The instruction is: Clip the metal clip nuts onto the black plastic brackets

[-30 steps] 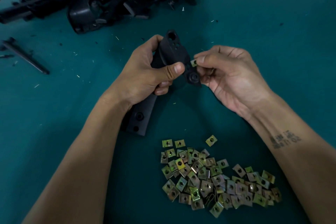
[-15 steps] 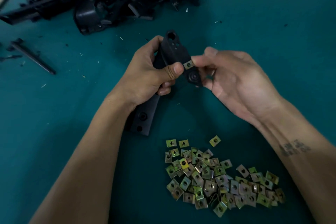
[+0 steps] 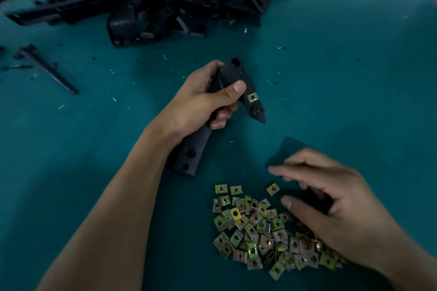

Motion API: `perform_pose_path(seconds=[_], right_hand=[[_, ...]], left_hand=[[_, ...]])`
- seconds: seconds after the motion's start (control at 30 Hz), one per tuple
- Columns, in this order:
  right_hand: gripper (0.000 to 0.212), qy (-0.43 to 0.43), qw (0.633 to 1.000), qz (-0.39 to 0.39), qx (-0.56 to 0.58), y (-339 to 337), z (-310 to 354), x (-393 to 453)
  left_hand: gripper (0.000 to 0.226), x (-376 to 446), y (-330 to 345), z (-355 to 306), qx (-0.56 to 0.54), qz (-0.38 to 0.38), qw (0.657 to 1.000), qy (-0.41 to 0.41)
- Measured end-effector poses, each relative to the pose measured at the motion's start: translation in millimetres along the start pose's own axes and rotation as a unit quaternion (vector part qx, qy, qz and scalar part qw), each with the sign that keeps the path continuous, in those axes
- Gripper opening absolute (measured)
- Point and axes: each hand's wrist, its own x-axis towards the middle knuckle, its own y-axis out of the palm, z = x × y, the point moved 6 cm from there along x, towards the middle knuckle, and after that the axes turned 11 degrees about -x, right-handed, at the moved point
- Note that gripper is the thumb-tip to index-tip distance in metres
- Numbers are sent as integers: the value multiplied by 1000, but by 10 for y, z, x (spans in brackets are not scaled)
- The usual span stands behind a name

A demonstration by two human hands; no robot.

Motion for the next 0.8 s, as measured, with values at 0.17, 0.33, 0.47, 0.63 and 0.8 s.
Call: perform_pose_path(seconds=[0.17, 0.33, 0.47, 0.63, 0.8], right_hand=[[4, -3, 999, 3, -34, 53, 59, 85], [3, 92, 967, -97, 216, -28, -167, 361], [9, 159, 831, -210, 490, -59, -338, 871], [17, 145, 792, -165, 570, 89, -228, 1348], [9, 115, 790, -126, 589, 131, -232, 1364]], left_hand=[[14, -10, 35, -2, 8, 15, 1000, -10], [13, -2, 18, 6, -16, 18, 1000, -12], [14, 11, 47, 18, -15, 31, 999, -17], [21, 34, 52, 29, 1, 30, 999, -20], [25, 49, 46, 46, 3, 29, 999, -21]])
